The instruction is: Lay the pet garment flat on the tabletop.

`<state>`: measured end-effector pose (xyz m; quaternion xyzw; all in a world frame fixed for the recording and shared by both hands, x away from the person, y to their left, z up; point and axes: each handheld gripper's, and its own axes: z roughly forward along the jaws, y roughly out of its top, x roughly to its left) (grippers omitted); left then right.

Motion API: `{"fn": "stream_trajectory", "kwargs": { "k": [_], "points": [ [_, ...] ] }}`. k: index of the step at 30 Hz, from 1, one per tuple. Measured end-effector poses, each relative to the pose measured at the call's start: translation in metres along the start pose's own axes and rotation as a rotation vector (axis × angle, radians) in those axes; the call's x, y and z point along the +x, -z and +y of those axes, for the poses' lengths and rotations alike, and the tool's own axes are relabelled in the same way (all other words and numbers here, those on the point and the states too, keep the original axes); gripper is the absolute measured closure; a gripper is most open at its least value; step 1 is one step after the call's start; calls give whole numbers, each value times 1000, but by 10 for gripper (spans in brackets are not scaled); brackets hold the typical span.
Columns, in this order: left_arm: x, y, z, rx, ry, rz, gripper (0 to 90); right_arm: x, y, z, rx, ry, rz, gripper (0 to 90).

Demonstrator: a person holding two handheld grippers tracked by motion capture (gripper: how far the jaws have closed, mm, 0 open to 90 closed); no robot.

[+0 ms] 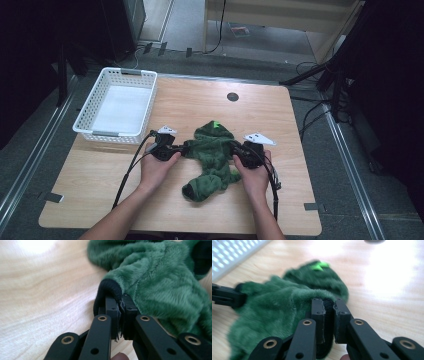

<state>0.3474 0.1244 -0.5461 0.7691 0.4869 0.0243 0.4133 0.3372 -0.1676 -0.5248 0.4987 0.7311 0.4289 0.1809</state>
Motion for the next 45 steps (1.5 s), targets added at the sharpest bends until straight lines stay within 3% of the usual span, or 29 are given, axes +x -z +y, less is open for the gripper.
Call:
{"fn": "stream_trajectory", "kwargs": {
  "k": [3, 6, 8, 11, 14, 16, 17, 20, 24, 26, 28, 30, 32, 35, 39, 42, 43, 45],
  "points": [
    [-4, -1, -2, 13, -30, 0, 869, -6, -12, -9, 54, -39, 0, 824],
    [-7, 0, -1, 21, -45, 5, 859, -5, -12, -12, 76, -11, -11, 803],
    [-5, 3, 0, -4, -40, -2, 811, -6, -8, -9, 96, -13, 14, 754],
    [-5, 15, 6, -87, -13, -20, 620, -8, 9, 2, 50, -37, 47, 660],
    [-7, 21, 15, -161, 6, -8, 568, -5, 28, 20, -60, -44, 60, 638],
    [-15, 19, 21, -195, -6, 13, 561, 1, 31, 27, -97, -11, 51, 638],
    [-19, 15, 24, -193, -24, 11, 565, 6, 29, 29, -98, 6, 50, 641],
    [-28, -4, 24, -119, -73, 18, 609, 14, 4, 24, -9, 27, 94, 685],
    [-22, -18, 17, -38, -58, 43, 682, 6, -22, 5, 104, -8, 68, 733],
    [-17, -19, 13, -41, -52, 30, 684, 1, -23, 0, 110, -13, 64, 718],
    [-17, -11, 13, -76, -52, 21, 629, 2, -13, 1, 70, -5, 38, 652],
    [-20, 2, 11, -119, -52, -18, 548, 10, 6, 5, 9, 13, 64, 604],
    [-23, 19, 3, -156, -73, -26, 513, 24, 26, 4, -22, 42, 134, 577],
    [-21, 39, -14, -176, -76, -21, 500, 55, 55, -10, -10, 103, 254, 549],
    [-16, 58, -38, -201, -50, -2, 502, 98, 63, -32, 57, 172, 346, 480],
    [-12, 66, -54, -193, -33, 0, 504, 120, 55, -42, 123, 216, 360, 432],
    [-12, 68, -56, -181, -40, 0, 503, 127, 50, -46, 143, 255, 340, 493],
    [-13, 71, -61, -190, -28, -5, 504, 133, 42, -52, 174, 326, 274, 734]
  ]
}}
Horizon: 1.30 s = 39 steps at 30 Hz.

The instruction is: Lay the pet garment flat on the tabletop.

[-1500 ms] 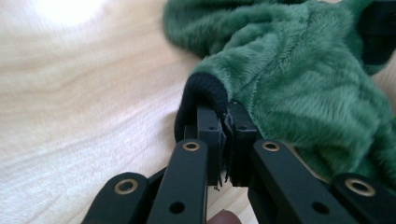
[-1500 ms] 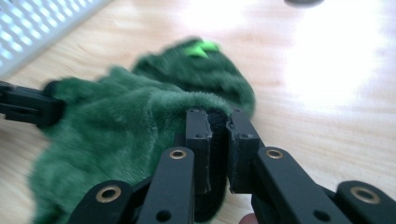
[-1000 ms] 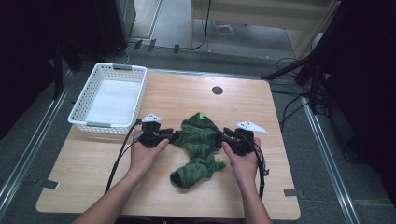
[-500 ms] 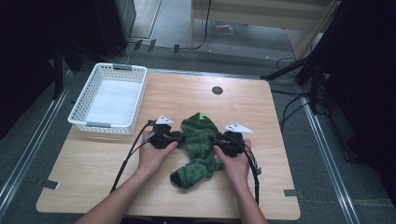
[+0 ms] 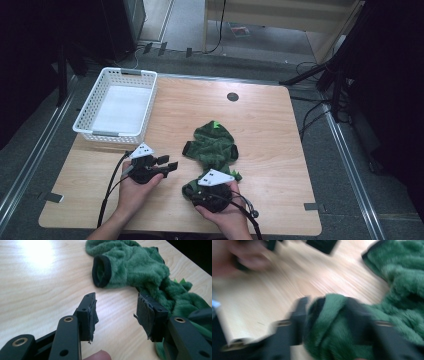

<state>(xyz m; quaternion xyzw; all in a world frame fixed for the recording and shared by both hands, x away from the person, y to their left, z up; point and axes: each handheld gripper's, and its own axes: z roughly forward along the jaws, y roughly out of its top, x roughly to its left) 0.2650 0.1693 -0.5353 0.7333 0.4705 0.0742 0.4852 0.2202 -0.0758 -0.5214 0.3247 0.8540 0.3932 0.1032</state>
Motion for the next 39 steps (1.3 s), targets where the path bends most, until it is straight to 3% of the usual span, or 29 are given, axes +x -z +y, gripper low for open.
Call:
{"fn": "stream_trajectory", "kwargs": {
  "k": [2, 4, 7, 9, 12, 14, 16, 17, 19, 22, 23, 25, 27, 28, 29, 31, 34, 36, 39],
  "points": [
    [-3, 2, -2, -1, -6, -12, 502, -6, 7, 2, -41, -41, 15, 829],
    [-7, 3, -2, 3, -19, -30, 502, -17, 27, 6, -127, -92, 0, 843],
    [-17, -1, -4, 23, -35, -73, 499, -45, 68, 1, -274, -208, -83, 848],
    [-24, -6, -6, 43, -57, -96, 496, -64, 85, -10, -325, -292, -130, 849],
    [-38, -16, -10, 92, -91, -145, 477, -94, 99, -40, -312, -403, -242, 847],
    [-47, -22, -13, 119, -118, -166, 458, -108, 98, -59, -244, -438, -328, 832],
    [-55, -27, -15, 140, -131, -170, 447, -120, 95, -72, -183, -489, -360, 757],
    [-57, -27, -16, 149, -136, -172, 442, -123, 96, -74, -182, -505, -410, 684],
    [-65, -29, -17, 160, -148, -178, 436, -121, 101, -71, -205, -488, -458, 599],
    [-73, -32, -20, 167, -180, -167, 414, -108, 105, -57, -282, -380, -425, 511],
    [-75, -33, -21, 172, -192, -150, 417, -105, 103, -56, -285, -367, -410, 500],
    [-74, -35, -23, 190, -202, -131, 489, -98, 91, -50, -264, -337, -295, 461],
    [-71, -35, -24, 204, -212, -130, 596, -92, 74, -46, -213, -346, -153, 427],
    [-70, -34, -24, 210, -220, -118, 681, -90, 66, -45, -182, -338, -122, 424],
    [-68, -33, -24, 221, -230, -117, 783, -86, 59, -45, -153, -308, -146, 441],
    [-62, -32, -23, 237, -231, -126, 858, -84, 48, -45, -102, -268, -197, 525],
    [-47, -25, -20, 246, -232, -112, 875, -89, 45, -48, -67, -303, -214, 658],
    [-35, -20, -18, 248, -201, -107, 877, -91, 48, -52, -57, -332, -212, 685],
    [-24, -16, -15, 267, -170, -176, 863, -89, 49, -55, -44, -329, -179, 642]
  ]
}}
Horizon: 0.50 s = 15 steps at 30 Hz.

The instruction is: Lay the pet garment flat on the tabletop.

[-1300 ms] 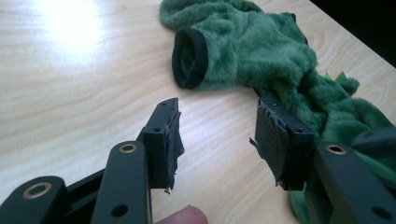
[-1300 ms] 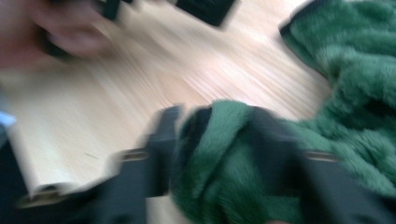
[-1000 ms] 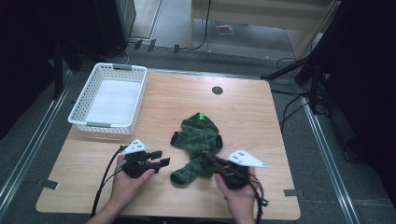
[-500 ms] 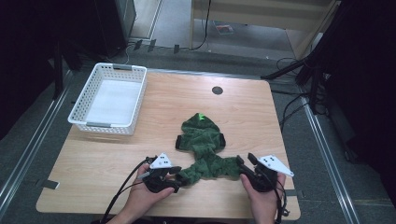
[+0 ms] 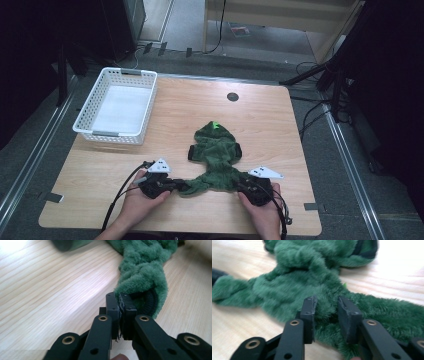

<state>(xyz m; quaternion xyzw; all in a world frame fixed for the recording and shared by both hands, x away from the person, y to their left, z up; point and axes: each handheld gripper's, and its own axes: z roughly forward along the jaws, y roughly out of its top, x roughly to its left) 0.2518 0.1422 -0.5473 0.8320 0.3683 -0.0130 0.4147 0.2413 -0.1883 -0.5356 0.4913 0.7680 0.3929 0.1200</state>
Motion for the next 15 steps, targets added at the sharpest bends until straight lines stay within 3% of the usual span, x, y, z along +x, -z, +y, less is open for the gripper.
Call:
{"fn": "stream_trajectory", "kwargs": {
  "k": [1, 2, 4, 7, 10, 12, 15],
  "points": [
    [1, 3, 2, -30, 17, -66, 842, 2, 1, 1, -4, 11, 20, 603],
    [0, 7, 5, -62, 31, -99, 788, 5, 4, 3, -24, 16, 48, 538],
    [-3, 11, 13, -130, 55, -101, 608, 11, 10, 10, -71, 44, 68, 490],
    [-10, 6, 29, -187, 105, -55, 508, 12, 10, 21, -114, 58, 57, 453],
    [-27, -21, 42, -137, 117, 22, 442, 5, -2, 30, -97, 72, -15, 460],
    [-38, -42, 49, -105, 117, 61, 407, -2, -10, 31, -45, 59, -6, 480],
    [-50, -65, 55, -103, 103, 146, 378, -6, -17, 23, -7, 39, 5, 632]
  ]
}}
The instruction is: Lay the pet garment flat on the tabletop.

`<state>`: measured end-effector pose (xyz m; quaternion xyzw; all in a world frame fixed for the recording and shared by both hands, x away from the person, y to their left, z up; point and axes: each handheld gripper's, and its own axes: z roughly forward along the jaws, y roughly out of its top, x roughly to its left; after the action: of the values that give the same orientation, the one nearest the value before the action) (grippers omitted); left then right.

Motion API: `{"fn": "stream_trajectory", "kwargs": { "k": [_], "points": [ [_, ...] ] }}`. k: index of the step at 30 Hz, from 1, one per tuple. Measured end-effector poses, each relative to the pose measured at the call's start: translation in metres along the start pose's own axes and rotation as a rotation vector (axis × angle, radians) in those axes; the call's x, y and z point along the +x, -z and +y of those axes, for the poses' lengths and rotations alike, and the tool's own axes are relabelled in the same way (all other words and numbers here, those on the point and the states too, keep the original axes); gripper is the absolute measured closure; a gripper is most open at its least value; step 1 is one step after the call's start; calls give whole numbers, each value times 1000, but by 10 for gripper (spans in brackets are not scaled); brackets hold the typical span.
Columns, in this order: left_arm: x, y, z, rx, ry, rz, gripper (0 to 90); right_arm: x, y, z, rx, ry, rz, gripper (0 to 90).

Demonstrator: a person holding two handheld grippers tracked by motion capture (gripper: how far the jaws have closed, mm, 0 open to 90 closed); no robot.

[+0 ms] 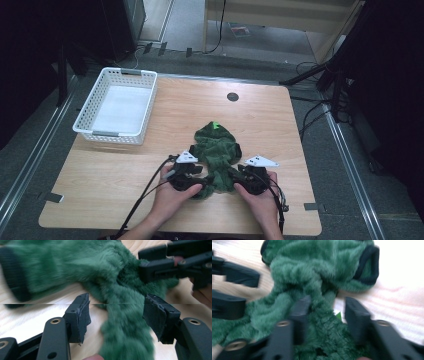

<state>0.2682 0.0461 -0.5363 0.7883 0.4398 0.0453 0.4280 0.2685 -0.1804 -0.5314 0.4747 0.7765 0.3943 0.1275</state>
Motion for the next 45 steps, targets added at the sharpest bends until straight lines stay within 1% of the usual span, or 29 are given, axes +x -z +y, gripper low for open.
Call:
{"fn": "stream_trajectory", "kwargs": {
  "k": [2, 4, 7, 8, 10, 12, 13, 14, 16, 17, 18, 20, 21, 23, 25, 26, 27, 29, 30, 31, 34, 35, 36, 38, 40, 41, 43, 44, 45],
  "points": [
    [-3, -8, 0, 8, -21, 56, 402, 1, 2, -2, -7, -17, 22, 721],
    [-3, -11, -1, 24, -42, 106, 493, 3, 3, -4, -13, -44, 63, 760],
    [2, -6, -4, 33, -83, 148, 638, 11, -1, -8, 3, -61, 124, 766],
    [4, -4, -5, 40, -92, 151, 691, 14, -2, -10, 8, -50, 126, 767],
    [9, 2, -7, 48, -109, 158, 771, 20, -3, -10, 10, -15, 94, 770],
    [15, 7, -10, 43, -117, 156, 808, 20, -2, -10, 15, -12, 50, 778],
    [17, 9, -12, 36, -112, 151, 818, 20, -2, -11, 21, -6, 6, 781],
    [20, 11, -14, 30, -113, 147, 823, 19, -2, -12, 22, -2, -12, 780],
    [23, 14, -16, 19, -109, 129, 819, 18, -3, -13, 23, -13, -5, 765],
    [25, 16, -17, 0, -119, 95, 795, 18, -2, -12, 20, -21, 7, 727],
    [25, 17, -18, -22, -126, 64, 744, 17, 0, -10, 6, -26, 41, 673],
    [26, 25, -21, -71, -159, 12, 571, 17, 7, -3, -23, -41, 121, 581],
    [26, 30, -21, -86, -166, -10, 507, 17, 11, 4, -47, -27, 134, 558],
    [31, 41, -22, -98, -165, -29, 458, 14, 18, 19, -92, -37, 132, 553],
    [36, 50, -24, -102, -141, -43, 449, 11, 20, 41, -140, -64, 97, 577],
    [37, 54, -27, -99, -135, -49, 446, 9, 16, 53, -158, -77, 75, 582],
    [37, 57, -30, -95, -140, -48, 444, 7, 7, 67, -158, -98, 52, 581],
    [34, 59, -38, -87, -146, -53, 439, 5, -16, 88, -119, -122, 46, 569],
    [33, 60, -42, -78, -148, -53, 438, 6, -25, 95, -107, -122, 40, 566],
    [32, 60, -46, -73, -154, -52, 440, 6, -39, 103, -78, -113, 25, 562],
    [34, 60, -55, -46, -212, -17, 542, 1, -79, 117, 2, -94, -40, 562],
    [36, 61, -57, -39, -224, -22, 572, -2, -93, 117, 45, -97, -73, 563],
    [37, 63, -58, -39, -230, -28, 608, -5, -103, 117, 70, -104, -90, 570],
    [38, 65, -60, -33, -252, -19, 664, -9, -114, 114, 98, -133, -87, 597],
    [40, 65, -60, -29, -268, -5, 702, -11, -121, 113, 109, -102, -90, 630],
    [42, 66, -60, -23, -271, 6, 718, -12, -122, 113, 106, -68, -92, 647],
    [45, 65, -60, -21, -253, 13, 735, -17, -125, 116, 108, -12, -103, 674],
    [46, 66, -59, -22, -245, 22, 739, -20, -126, 117, 104, -1, -102, 679],
    [48, 66, -59, -24, -239, 30, 740, -26, -127, 119, 96, -5, -95, 680]
  ]
}}
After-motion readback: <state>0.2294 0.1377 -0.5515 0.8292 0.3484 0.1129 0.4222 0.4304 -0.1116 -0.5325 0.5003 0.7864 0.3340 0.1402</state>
